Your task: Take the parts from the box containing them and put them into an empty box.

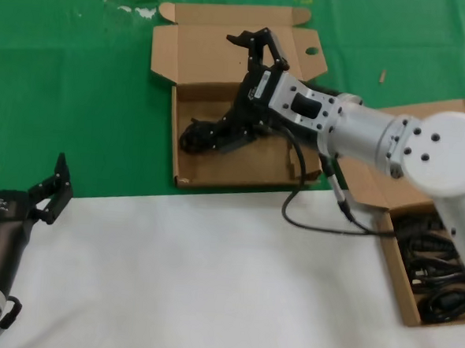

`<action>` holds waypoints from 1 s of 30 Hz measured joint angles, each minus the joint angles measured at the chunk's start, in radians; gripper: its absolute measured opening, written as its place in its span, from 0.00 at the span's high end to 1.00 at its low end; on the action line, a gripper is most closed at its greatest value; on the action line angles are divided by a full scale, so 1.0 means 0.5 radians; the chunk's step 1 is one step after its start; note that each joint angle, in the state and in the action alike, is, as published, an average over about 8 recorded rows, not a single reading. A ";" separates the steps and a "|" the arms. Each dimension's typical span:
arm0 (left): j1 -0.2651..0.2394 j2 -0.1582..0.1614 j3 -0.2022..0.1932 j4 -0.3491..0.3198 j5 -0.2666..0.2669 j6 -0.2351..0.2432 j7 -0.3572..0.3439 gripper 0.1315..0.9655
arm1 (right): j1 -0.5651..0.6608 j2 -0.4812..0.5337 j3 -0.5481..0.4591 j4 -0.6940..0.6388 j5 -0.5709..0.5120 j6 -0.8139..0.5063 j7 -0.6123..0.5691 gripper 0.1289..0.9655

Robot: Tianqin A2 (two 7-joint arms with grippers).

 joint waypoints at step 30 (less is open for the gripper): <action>0.000 0.000 0.000 0.000 0.000 0.000 0.000 0.02 | -0.937 -0.007 0.493 0.449 0.585 0.767 0.005 0.00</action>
